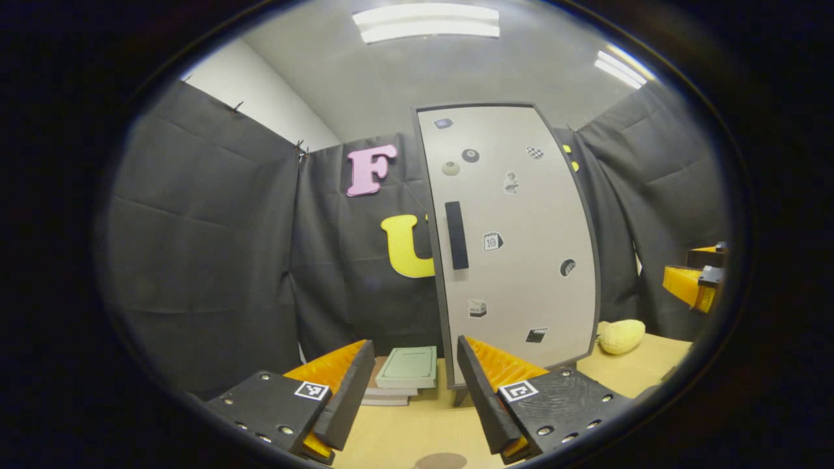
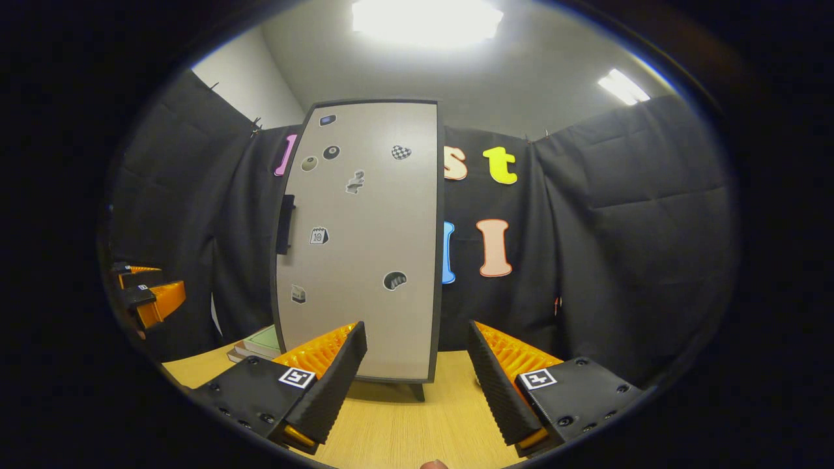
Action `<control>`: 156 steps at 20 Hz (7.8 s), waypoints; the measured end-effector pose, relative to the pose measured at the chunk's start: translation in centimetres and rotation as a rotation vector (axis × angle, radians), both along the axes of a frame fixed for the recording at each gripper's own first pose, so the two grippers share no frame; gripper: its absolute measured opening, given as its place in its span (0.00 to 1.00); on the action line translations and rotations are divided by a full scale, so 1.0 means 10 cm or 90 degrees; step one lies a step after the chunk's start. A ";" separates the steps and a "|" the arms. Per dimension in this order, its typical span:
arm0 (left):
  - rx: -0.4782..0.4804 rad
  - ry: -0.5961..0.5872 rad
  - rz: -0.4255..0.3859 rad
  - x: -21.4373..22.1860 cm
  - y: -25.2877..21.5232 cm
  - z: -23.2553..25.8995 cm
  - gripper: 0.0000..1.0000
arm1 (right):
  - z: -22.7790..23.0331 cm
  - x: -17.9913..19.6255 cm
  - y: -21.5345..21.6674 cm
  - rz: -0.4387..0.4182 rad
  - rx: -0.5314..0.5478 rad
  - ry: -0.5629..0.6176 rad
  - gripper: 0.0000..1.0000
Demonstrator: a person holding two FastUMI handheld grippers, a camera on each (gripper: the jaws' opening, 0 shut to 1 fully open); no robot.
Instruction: Open the cabinet door with the right hand, grasp the bottle in the cabinet with the left hand and place it on the coaster, then close the cabinet door with the right hand.
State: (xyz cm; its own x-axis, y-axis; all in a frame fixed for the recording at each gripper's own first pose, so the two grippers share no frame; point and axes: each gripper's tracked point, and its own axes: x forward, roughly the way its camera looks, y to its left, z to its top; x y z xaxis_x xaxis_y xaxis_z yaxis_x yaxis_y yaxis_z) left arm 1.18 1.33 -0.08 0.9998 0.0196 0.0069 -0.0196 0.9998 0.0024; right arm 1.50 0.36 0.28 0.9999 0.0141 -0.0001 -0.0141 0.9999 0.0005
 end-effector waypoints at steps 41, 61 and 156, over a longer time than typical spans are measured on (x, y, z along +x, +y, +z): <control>0.010 0.070 0.270 -0.83 2.38 -0.61 0.76 | 1.10 1.77 2.42 0.198 0.029 -0.032 0.98; -0.014 0.100 0.342 -1.13 2.99 -0.92 0.80 | 0.94 2.58 3.02 0.139 0.038 0.066 0.41; -0.068 0.009 -0.126 1.70 -1.83 0.99 0.77 | -0.03 2.17 0.17 0.059 0.042 0.165 0.96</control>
